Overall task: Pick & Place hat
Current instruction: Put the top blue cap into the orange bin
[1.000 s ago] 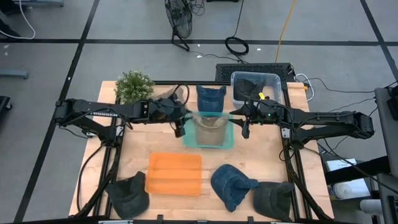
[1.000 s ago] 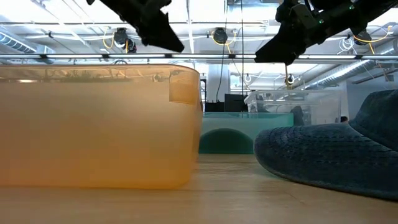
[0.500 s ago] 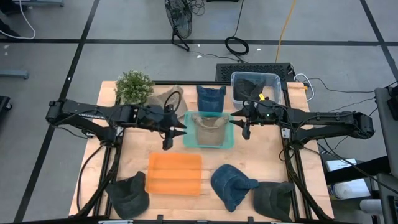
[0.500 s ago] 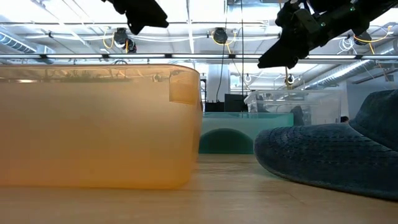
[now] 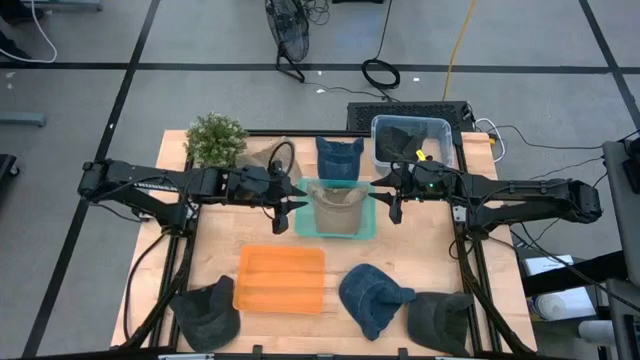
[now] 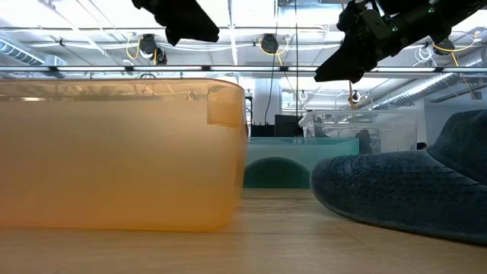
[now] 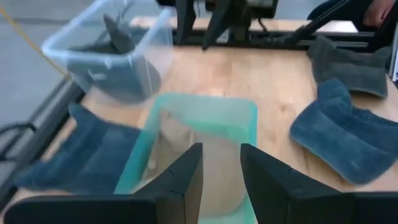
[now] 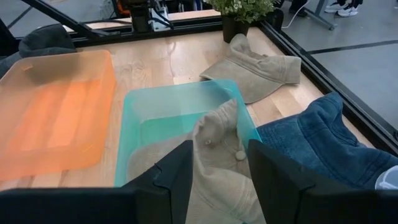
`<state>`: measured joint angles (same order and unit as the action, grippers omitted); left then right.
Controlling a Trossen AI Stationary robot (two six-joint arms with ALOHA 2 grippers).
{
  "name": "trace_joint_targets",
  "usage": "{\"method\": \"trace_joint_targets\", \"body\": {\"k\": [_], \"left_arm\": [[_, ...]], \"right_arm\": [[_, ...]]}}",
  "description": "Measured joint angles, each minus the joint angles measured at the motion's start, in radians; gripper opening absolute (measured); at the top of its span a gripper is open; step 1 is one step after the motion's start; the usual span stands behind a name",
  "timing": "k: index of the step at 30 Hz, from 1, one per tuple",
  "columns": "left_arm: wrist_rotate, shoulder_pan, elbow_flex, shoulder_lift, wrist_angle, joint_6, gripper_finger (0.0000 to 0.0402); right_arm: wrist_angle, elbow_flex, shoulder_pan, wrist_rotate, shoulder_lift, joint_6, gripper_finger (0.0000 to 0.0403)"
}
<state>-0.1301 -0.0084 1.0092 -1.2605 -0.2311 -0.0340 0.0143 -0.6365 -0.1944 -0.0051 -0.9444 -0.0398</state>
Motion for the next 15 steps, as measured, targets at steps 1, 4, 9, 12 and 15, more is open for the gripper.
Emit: {"method": "trace_joint_targets", "body": {"k": [1, 4, 9, 12, 15], "left_arm": [[-0.001, 0.0, 0.0, 0.002, 0.008, 0.019, 0.012], [-0.025, 0.018, 0.001, -0.005, 0.051, 0.05, 0.012], [-0.003, 0.074, 0.016, -0.022, 0.086, 0.029, 0.012], [0.007, 0.104, 0.036, -0.033, 0.071, 0.059, 0.012], [0.023, 0.141, 0.065, -0.044, 0.048, 0.057, 0.012]], "right_arm": [[0.0, 0.0, 0.0, 0.0, 0.0, 0.001, 0.0143], [-0.005, 0.0, 0.0, 0.0, 0.0, 0.003, 0.0144], [-0.015, 0.0, 0.0, 0.0, 0.0, 0.003, 0.0142], [-0.031, 0.0, 0.0, 0.0, 0.0, 0.003, 0.0143], [-0.047, 0.0, 0.0, 0.0, 0.0, 0.003, 0.0143]]}}
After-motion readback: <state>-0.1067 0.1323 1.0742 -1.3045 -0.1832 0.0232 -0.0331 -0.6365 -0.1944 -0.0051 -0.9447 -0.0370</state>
